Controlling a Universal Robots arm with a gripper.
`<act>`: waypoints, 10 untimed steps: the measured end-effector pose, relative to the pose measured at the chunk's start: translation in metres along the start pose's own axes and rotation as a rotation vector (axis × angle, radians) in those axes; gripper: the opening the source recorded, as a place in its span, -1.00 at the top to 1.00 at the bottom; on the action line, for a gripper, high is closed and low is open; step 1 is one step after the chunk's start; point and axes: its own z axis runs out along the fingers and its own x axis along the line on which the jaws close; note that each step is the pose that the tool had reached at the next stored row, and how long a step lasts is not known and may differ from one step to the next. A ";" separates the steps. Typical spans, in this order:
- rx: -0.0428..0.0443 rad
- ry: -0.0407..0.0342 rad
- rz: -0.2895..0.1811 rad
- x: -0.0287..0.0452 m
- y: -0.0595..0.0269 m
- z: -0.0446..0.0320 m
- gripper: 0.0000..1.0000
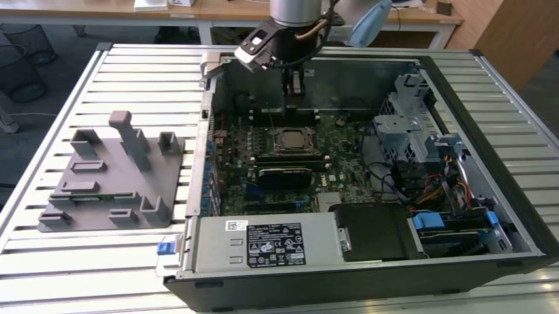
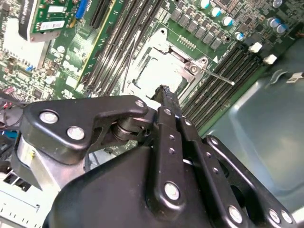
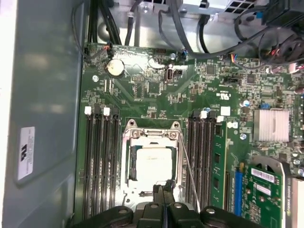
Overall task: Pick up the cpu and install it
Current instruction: 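Install the first cpu locking lever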
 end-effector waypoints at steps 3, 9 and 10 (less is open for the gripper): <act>0.0000 0.0000 0.000 -0.0006 0.0000 -0.0048 0.79; -0.0046 0.0008 -0.037 -0.0006 -0.0005 -0.0047 0.79; -0.0069 0.0013 -0.055 -0.0006 -0.0005 -0.0046 0.79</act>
